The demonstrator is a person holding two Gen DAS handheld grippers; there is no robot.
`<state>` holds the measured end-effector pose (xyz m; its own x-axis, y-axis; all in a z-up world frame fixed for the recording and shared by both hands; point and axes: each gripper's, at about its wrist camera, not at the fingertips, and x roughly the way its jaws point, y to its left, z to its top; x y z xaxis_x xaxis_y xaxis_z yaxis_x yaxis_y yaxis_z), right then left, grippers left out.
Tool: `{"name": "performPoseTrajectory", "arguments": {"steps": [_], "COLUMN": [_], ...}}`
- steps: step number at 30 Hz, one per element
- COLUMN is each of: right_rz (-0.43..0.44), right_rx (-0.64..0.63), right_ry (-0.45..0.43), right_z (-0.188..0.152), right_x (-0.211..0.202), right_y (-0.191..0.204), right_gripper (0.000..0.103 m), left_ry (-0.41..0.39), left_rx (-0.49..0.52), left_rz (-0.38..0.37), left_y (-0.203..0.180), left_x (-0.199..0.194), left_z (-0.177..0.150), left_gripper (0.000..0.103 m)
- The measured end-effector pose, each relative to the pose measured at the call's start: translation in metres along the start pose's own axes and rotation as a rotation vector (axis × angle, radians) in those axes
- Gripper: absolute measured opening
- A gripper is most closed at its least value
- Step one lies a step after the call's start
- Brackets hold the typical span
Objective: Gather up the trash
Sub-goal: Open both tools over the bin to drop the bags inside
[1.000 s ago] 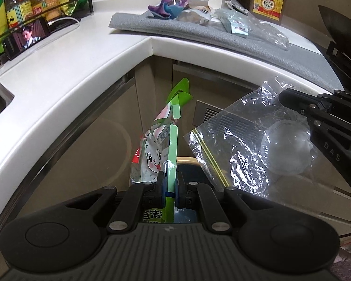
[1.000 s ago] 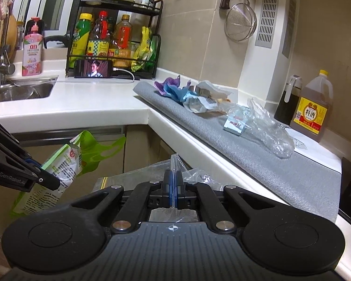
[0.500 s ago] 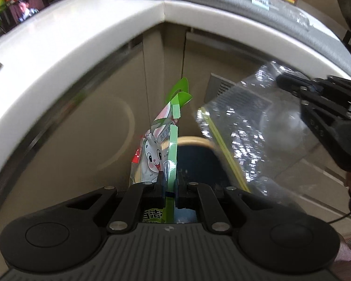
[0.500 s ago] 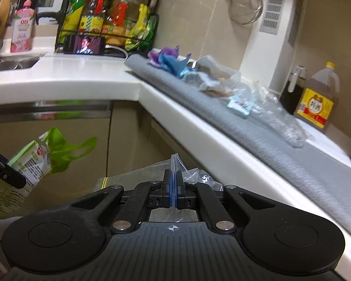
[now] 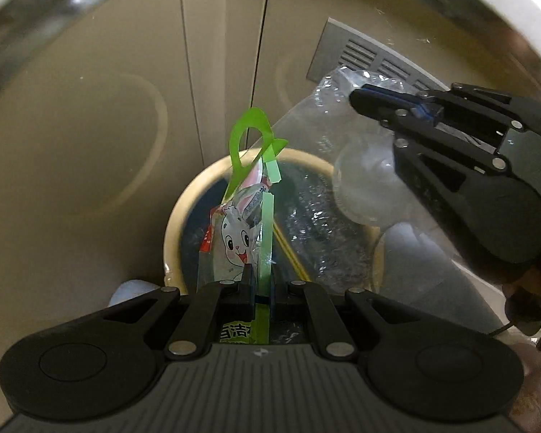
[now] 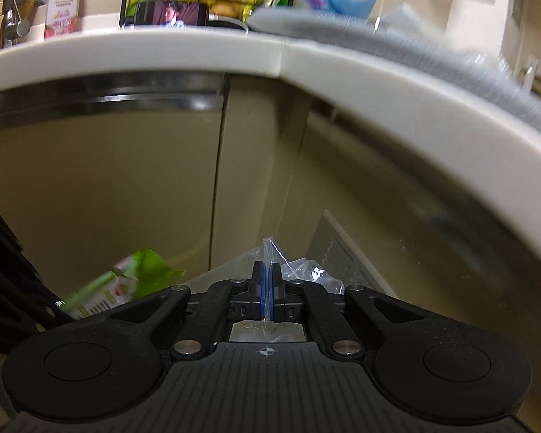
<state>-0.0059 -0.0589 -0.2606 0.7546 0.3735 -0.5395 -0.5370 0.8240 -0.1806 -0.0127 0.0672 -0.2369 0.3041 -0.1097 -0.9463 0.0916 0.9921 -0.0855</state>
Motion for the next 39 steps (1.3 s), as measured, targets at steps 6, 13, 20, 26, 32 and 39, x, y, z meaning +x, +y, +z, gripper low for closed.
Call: {"name": "performPoseTrajectory", "arguments": {"steps": [6, 13, 20, 26, 32, 39], "right_rz": [0.044, 0.090, 0.110, 0.105, 0.126, 0.129], "right_rx": [0.020, 0.044, 0.036, 0.062, 0.065, 0.120], "right_ry": [0.044, 0.080, 0.117, 0.168, 0.215, 0.275], "right_z": [-0.009, -0.013, -0.017, -0.016, -0.016, -0.021], "right_x": [0.023, 0.044, 0.061, 0.080, 0.089, 0.087], "right_y": [0.000, -0.002, 0.000, -0.007, -0.006, -0.013], "right_gripper": [0.002, 0.002, 0.002, 0.003, 0.008, 0.062], "left_ry": [0.057, 0.108, 0.135, 0.156, 0.171, 0.206], "left_rx": [-0.004, -0.002, -0.023, -0.009, -0.023, -0.097], "left_rz": [-0.016, -0.014, -0.018, -0.022, -0.042, -0.045], "left_y": [0.001, -0.004, -0.005, -0.009, 0.002, 0.019], "left_x": [0.023, 0.051, 0.061, 0.060, 0.060, 0.050], "left_z": [0.005, 0.018, 0.022, 0.027, 0.027, 0.022], "left_gripper": [0.007, 0.008, 0.008, 0.008, 0.025, 0.089]}}
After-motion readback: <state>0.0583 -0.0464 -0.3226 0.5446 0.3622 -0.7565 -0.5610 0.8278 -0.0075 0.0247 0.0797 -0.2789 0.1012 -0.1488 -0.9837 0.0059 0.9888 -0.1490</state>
